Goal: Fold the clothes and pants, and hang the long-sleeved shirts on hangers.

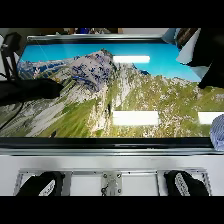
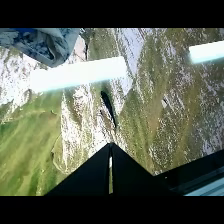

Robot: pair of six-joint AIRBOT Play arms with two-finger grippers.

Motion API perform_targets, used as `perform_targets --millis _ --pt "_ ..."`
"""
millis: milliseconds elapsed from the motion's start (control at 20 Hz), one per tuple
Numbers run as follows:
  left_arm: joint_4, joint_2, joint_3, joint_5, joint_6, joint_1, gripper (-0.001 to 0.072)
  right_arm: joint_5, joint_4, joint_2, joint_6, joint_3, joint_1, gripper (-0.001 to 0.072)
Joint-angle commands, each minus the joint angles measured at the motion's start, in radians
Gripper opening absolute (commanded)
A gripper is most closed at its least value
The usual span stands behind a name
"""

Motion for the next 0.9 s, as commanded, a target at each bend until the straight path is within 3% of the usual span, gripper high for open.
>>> perform_targets --millis 0,150,200,300,450,500,550,600,850 --pt "0.000 0.000 -0.085 0.046 0.000 -0.084 0.0016 0.060 -0.268 -0.034 0.208 -0.117 0.362 0.0690" --pt "0.000 0.000 -0.165 0.126 0.000 -0.145 0.0016 0.057 -0.287 -0.086 0.233 -0.232 0.582 0.0675" --pt "0.000 0.000 -0.180 0.143 0.000 -0.164 0.0016 0.054 -0.286 -0.106 0.233 -0.256 0.636 0.0629" --pt "0.000 0.000 -0.200 0.153 0.000 -0.194 0.0016 0.054 -0.286 -0.142 0.233 -0.273 0.713 0.0442" --pt "0.000 0.000 -0.211 0.145 0.000 -0.218 0.0016 0.054 -0.270 -0.173 0.233 -0.273 0.763 0.0438" --pt "-0.003 0.000 -0.210 0.146 0.000 -0.218 0.0016 0.055 -0.271 -0.174 0.233 -0.273 0.769 0.0319" --pt "-0.003 0.000 -0.210 0.146 0.000 -0.217 0.0016 0.058 -0.270 -0.174 0.232 -0.273 0.770 0.0057" --pt "-0.003 0.000 -0.210 0.147 0.000 -0.217 0.0016 0.061 -0.271 -0.174 0.233 -0.273 0.770 0.0021" --pt "-0.002 0.000 -0.210 0.152 0.000 -0.216 0.0016 0.061 -0.270 -0.175 0.232 -0.273 0.770 0.0021"
